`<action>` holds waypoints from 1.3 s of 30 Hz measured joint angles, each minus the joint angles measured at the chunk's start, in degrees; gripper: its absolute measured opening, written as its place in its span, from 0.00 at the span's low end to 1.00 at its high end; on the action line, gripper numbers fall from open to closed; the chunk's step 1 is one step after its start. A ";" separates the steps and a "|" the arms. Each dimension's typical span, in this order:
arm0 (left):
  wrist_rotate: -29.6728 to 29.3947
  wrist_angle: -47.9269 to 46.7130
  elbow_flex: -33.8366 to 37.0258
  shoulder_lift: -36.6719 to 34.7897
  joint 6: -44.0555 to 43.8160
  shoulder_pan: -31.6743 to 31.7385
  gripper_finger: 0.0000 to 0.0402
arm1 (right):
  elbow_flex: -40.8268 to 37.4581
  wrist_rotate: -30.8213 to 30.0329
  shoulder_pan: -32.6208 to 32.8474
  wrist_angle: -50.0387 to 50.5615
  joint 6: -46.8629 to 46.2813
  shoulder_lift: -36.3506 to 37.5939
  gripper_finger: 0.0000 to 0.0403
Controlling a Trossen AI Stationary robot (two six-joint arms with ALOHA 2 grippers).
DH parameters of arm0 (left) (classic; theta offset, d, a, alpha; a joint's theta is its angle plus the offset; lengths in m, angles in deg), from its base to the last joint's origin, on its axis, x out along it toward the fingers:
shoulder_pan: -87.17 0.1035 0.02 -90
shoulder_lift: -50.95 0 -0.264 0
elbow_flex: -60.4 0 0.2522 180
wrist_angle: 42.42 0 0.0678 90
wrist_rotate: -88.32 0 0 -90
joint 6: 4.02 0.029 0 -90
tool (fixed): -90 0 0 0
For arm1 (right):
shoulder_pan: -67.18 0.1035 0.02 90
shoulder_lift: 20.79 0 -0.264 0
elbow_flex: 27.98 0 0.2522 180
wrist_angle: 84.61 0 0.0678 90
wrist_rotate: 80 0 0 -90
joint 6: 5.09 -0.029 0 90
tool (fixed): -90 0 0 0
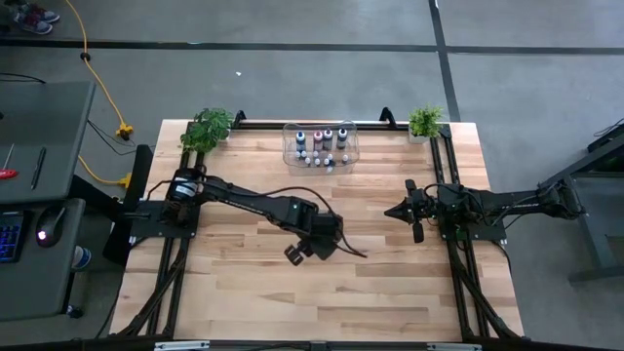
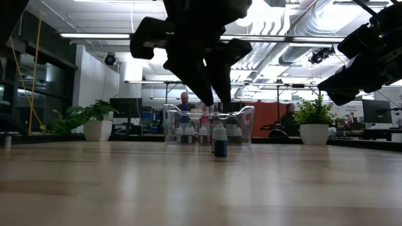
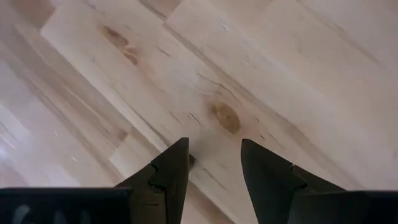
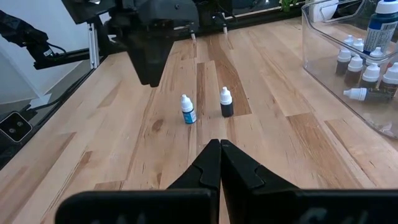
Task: Pick & Place food coloring
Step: Put the small blue food coloring bottle into the transparent bin
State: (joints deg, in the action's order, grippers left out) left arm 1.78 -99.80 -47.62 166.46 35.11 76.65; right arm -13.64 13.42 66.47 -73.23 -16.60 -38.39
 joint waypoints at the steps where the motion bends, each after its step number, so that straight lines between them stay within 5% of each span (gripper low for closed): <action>1: -0.02 0.15 0.00 0.00 1.58 0.00 0.35 | 0.01 0.00 0.00 0.00 0.00 0.00 0.00; 16: 0.01 1.08 0.06 1.88 16.17 3.65 0.35 | 0.01 0.00 -0.01 0.01 0.00 -0.02 0.00; 39: 2.04 3.15 0.00 6.19 15.17 6.40 0.35 | 0.01 0.00 0.00 -0.04 -0.01 -0.01 0.00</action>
State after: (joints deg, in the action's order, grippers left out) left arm 3.82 -96.66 -47.62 172.64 50.29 83.05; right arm -13.64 13.42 66.47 -73.27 -16.61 -38.40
